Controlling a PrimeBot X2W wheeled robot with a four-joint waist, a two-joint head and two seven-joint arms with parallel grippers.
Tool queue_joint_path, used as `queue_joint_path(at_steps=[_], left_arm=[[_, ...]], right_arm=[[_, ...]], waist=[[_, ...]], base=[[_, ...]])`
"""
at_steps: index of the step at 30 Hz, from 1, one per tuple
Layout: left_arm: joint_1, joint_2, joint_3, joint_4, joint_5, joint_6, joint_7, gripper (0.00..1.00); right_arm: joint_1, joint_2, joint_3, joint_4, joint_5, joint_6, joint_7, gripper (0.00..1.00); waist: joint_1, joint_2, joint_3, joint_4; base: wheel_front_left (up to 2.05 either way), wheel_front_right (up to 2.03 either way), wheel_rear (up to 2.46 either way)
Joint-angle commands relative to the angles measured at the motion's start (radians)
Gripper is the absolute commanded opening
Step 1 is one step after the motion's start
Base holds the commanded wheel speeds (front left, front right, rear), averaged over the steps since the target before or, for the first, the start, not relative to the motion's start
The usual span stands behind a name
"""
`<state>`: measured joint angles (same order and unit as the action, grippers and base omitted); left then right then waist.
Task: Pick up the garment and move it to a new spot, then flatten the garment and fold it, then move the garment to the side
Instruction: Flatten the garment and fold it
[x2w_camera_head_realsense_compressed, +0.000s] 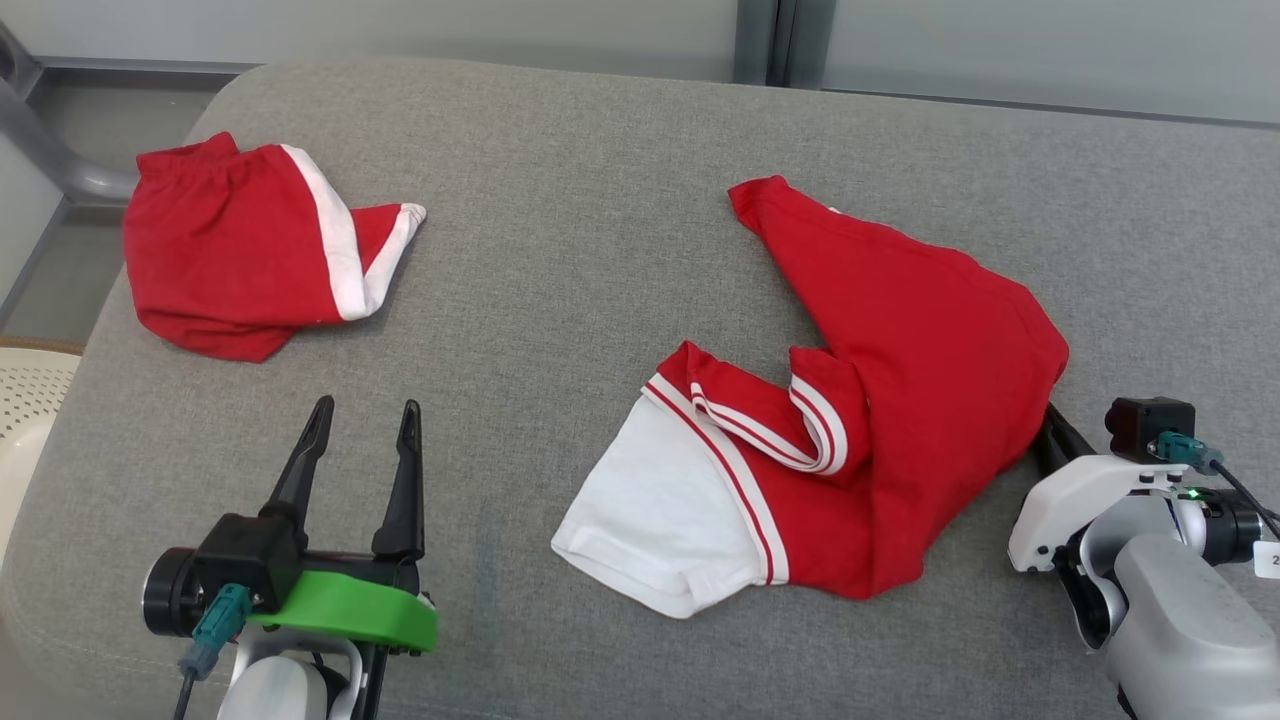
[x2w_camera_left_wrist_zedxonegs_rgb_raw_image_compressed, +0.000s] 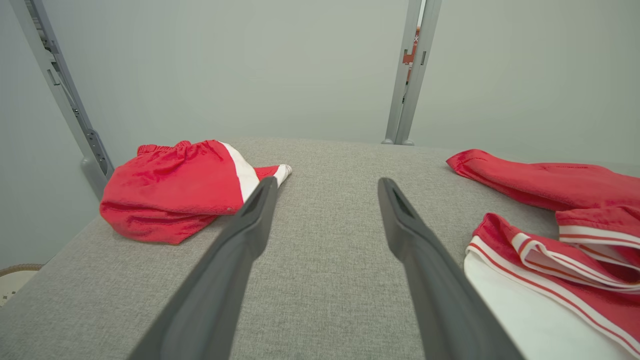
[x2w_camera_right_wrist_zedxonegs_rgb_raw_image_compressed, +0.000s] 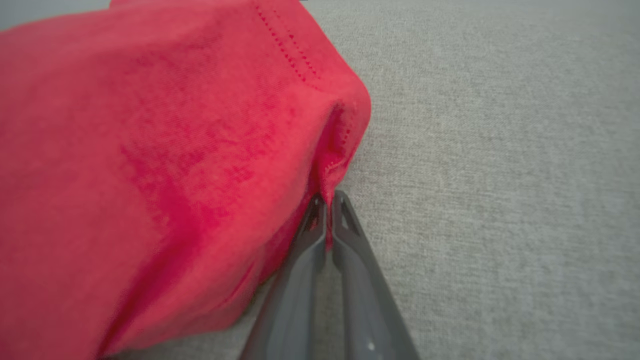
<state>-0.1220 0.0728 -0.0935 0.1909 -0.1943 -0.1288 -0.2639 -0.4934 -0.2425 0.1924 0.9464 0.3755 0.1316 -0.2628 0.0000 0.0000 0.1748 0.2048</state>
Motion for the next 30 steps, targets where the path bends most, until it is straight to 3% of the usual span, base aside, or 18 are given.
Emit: queue_joint_path(at_steps=[1,9,15,22,26,30], left_arm=[[-0.013,0.001,0.004,0.000,-0.005,-0.003,-0.001,1.00],[0.012,0.000,0.018,0.008,0.002,-0.003,-0.001,1.00],[0.038,-0.002,0.022,0.015,0.002,-0.003,-0.001,1.00],[0.056,0.000,0.036,0.015,0.004,-0.003,-0.001,1.00],[0.065,-0.002,0.041,0.012,0.006,-0.003,-0.001,1.00],[0.075,-0.005,0.045,0.009,0.006,-0.003,-0.001,1.00]], right_arm=[[0.001,-0.004,0.004,0.012,0.012,-0.002,-0.003,0.00],[0.064,-0.033,-0.026,-0.085,0.028,-0.002,-0.003,0.00],[0.194,-0.064,-0.041,-0.253,0.046,-0.002,-0.003,0.00],[0.356,-0.148,-0.026,-0.456,0.103,-0.002,0.007,0.00],[0.450,-0.187,-0.060,-0.556,0.135,-0.002,0.041,0.00],[0.542,-0.185,-0.120,-0.629,0.177,-0.002,0.079,0.00]], waist=[[0.0000,0.0000,0.000,0.000],[0.0000,0.0000,-0.037,-0.035],[0.0000,0.0000,-0.077,-0.077],[0.0000,0.0000,-0.099,-0.127],[0.0000,0.0000,-0.106,-0.143],[0.0000,0.0000,-0.112,-0.154]], base=[[0.00,0.00,0.00],[0.00,0.00,0.00],[0.00,0.00,0.00],[0.00,0.00,0.00],[0.00,0.00,0.00],[0.00,0.00,0.00]])
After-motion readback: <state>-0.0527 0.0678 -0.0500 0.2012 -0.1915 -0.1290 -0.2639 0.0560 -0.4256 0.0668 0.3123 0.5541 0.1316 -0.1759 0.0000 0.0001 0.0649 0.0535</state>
